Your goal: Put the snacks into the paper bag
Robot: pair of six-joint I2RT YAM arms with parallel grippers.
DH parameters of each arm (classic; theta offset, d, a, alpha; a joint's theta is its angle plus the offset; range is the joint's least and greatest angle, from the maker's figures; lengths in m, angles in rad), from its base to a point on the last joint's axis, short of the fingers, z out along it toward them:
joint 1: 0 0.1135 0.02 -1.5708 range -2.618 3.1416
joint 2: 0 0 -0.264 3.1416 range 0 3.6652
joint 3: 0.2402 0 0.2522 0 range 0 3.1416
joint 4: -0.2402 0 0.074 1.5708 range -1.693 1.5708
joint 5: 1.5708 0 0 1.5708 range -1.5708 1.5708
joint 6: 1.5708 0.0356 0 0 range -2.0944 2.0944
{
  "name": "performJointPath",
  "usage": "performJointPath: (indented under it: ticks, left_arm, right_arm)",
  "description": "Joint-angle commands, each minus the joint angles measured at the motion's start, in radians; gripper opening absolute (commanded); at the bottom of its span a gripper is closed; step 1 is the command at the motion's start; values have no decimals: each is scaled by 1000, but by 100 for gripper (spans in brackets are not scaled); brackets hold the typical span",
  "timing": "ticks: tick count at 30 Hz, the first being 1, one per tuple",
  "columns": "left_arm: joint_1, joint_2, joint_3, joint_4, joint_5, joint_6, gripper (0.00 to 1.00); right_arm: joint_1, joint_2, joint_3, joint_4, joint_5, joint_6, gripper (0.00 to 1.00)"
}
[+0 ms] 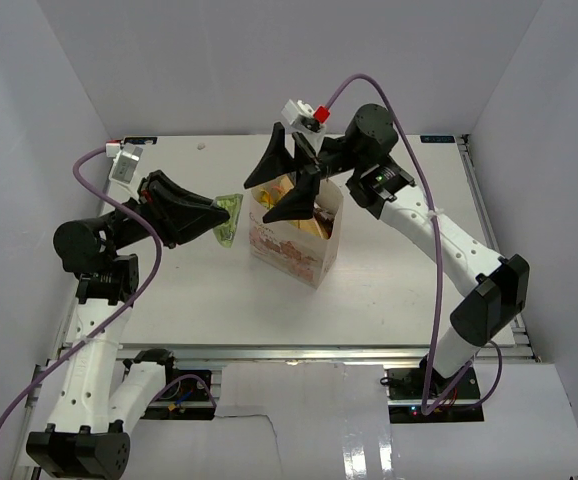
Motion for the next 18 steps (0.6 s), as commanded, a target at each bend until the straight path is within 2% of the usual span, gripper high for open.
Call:
performJointPath:
  ticks: [1, 10, 13, 14, 16, 17, 18]
  left_arm:
    - [-15, -20, 14, 109, 42, -86, 27]
    - [-26, -5, -1, 137, 44, -100, 28]
    - [-26, 1, -3, 142, 44, -98, 28]
    - [-26, 3, -3, 142, 44, -98, 28]
    - [-26, 3, -4, 143, 44, -98, 28]
    - [-27, 3, -4, 145, 44, -97, 28]
    - [-27, 3, -4, 145, 42, -97, 28]
  right_arm:
    - [30, 9, 116, -79, -4, -112, 87]
    - [127, 18, 167, -311, 54, -304, 83]
    - [159, 11, 167, -381, 88, -362, 69]
    - [170, 8, 167, -397, 92, -375, 59]
    - [174, 3, 166, -409, 102, -389, 48]
    - [176, -2, 163, -447, 111, -390, 37]
    - [176, -3, 164, -460, 115, -390, 32]
